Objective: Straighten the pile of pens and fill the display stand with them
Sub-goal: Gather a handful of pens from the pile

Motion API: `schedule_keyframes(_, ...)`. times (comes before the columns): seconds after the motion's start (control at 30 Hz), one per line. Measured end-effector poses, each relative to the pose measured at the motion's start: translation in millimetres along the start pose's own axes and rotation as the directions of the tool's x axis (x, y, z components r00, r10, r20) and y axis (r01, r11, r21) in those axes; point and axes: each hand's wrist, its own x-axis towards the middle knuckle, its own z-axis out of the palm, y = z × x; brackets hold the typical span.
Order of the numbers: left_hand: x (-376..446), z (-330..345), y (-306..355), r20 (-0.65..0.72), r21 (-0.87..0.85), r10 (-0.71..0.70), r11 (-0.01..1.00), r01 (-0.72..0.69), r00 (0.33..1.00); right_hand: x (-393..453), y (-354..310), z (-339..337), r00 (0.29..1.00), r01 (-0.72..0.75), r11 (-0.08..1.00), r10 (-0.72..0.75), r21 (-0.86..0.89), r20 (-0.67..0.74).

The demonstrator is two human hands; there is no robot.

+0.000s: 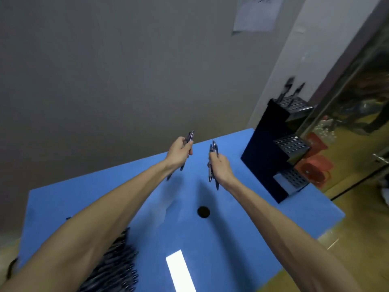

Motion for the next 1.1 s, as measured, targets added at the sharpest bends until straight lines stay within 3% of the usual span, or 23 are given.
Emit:
schedule_keyframes(0.23,-13,114,123,-0.113,-0.107,0.16,0.979,-0.172,0.981,-12,-13,-158,0.968,0.226,0.956,-0.242,0.188,0.063)
schedule_keyframes(0.43,-25,203,222,-0.189,-0.107,0.256,0.954,-0.279,0.948,-8,-1,-306,0.95,0.313,0.925,-0.308,0.216,-0.059)
schedule_keyframes(0.63,-32,237,293,-0.215,-0.003,0.345,0.935,-0.354,0.914,8,0,-416,0.928,0.369,0.899,-0.344,0.234,-0.142)
schedule_keyframes(0.87,-11,255,341,-0.247,0.113,0.376,0.926,-0.359,0.893,42,-3,-483,0.917,0.386,0.899,-0.35,0.207,-0.192)
schedule_keyframes(1.1,43,262,366,-0.261,0.197,0.426,0.902,-0.385,0.866,94,-24,-507,0.88,0.442,0.893,-0.413,0.088,-0.233)
